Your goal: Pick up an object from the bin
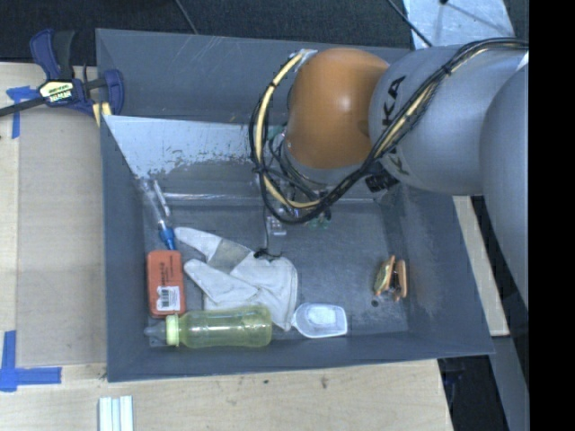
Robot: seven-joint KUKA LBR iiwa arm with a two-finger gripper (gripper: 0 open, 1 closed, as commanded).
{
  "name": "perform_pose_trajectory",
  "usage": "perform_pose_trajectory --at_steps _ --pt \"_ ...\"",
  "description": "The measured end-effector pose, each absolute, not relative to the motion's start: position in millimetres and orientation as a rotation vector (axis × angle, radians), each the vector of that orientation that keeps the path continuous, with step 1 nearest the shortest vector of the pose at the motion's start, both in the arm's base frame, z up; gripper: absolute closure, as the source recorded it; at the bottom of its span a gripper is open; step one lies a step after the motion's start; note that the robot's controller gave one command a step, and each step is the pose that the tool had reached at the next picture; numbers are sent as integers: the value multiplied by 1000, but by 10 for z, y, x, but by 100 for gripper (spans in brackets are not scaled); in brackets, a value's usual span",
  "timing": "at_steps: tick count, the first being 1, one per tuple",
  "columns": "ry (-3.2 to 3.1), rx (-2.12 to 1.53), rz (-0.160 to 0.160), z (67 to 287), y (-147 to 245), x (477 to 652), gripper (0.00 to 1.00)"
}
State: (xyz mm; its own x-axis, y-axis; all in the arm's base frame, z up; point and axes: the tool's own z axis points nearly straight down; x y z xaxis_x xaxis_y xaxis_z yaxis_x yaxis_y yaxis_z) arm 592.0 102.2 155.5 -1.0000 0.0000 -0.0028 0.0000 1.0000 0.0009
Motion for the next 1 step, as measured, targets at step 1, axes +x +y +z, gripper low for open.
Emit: perform_pose_trajectory --at_steps 1 --pt "3135 -27 -1 1261 1507 5819 0"
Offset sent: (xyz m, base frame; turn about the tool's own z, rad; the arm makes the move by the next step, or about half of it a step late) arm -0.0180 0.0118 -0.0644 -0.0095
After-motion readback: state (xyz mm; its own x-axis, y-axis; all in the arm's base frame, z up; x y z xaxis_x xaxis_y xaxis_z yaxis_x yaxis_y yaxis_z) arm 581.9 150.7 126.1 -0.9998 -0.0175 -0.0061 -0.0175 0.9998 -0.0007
